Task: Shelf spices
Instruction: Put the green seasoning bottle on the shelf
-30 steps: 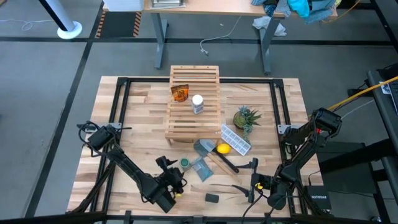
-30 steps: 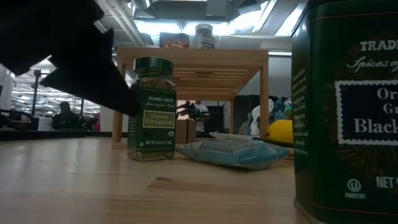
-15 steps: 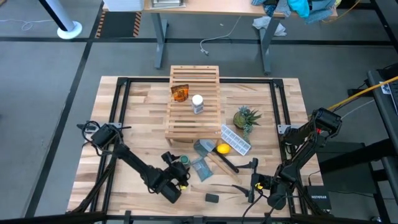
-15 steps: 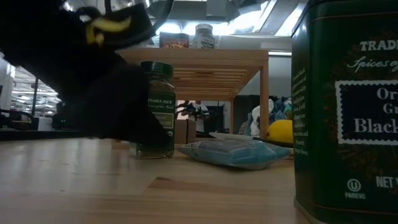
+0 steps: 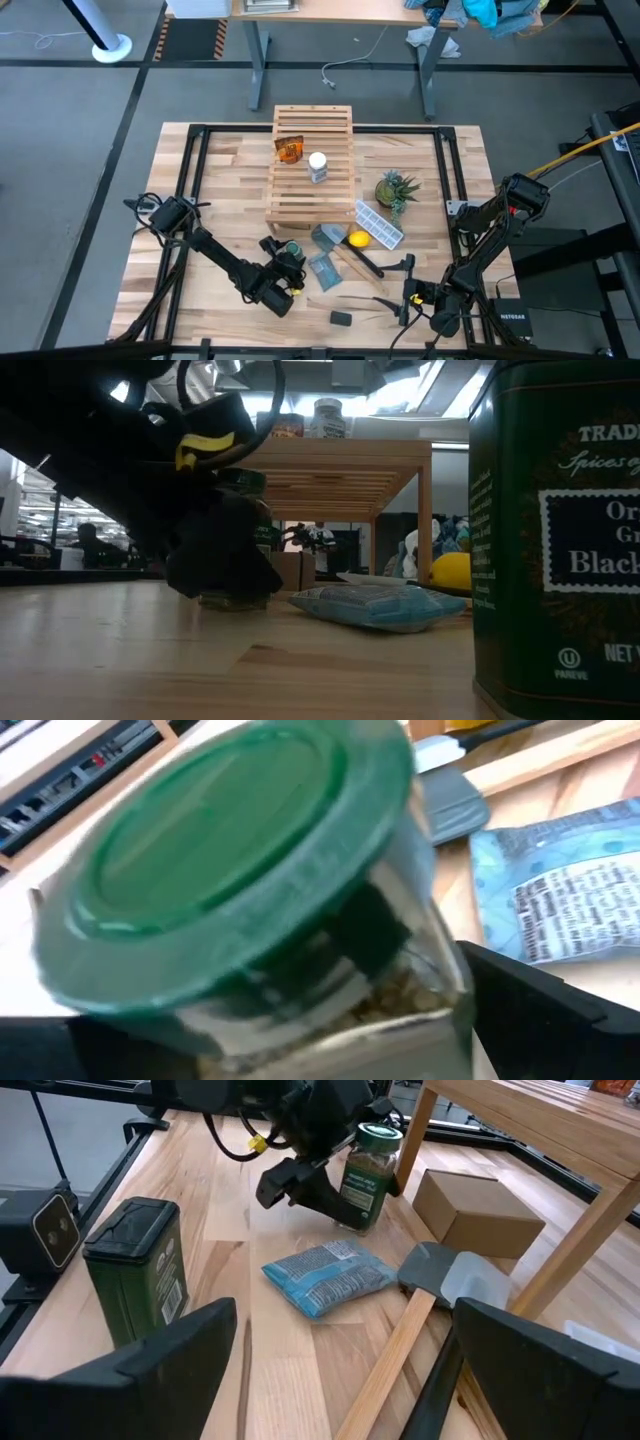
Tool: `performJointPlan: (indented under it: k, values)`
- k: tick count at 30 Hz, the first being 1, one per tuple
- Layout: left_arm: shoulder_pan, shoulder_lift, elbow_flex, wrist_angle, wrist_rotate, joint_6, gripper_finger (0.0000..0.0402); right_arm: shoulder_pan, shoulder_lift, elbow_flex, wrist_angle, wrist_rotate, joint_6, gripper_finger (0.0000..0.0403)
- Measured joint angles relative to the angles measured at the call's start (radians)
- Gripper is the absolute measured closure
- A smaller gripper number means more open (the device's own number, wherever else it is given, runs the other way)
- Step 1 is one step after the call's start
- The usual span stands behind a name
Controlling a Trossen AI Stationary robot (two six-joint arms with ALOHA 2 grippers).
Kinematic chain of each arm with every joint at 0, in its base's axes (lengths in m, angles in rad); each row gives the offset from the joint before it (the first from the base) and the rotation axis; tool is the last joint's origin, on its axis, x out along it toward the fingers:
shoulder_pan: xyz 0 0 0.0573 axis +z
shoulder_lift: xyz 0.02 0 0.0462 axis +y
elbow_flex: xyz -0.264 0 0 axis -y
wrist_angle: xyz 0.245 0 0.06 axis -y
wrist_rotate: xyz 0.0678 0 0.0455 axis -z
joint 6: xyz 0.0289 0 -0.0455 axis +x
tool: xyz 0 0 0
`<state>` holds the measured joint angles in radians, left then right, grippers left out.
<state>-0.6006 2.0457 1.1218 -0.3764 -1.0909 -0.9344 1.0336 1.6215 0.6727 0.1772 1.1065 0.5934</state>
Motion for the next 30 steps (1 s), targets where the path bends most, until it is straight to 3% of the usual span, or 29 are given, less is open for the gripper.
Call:
performJointPlan:
  k: [14, 18, 23, 30]
  values:
    - [0.005, 0.0, -0.003, 0.082, 0.026, 0.045, 0.0096, 0.0, 0.0, 0.0, 0.0, 0.0, 0.0, 0.0024]
    - [0.005, 0.0, -0.003, 0.082, 0.026, 0.049, 0.0127, 0.0, 0.0, 0.0, 0.0, 0.0, 0.0, 0.0024]
    - [0.005, -0.001, -0.003, 0.084, 0.038, 0.069, 0.0207, 0.0, 0.0, 0.0, 0.0, 0.0, 0.0, 0.0024]
    - [-0.007, -0.002, -0.002, 0.083, 0.053, 0.067, 0.0214, 0.0, 0.0, 0.0, 0.001, 0.0, 0.0, 0.0024]
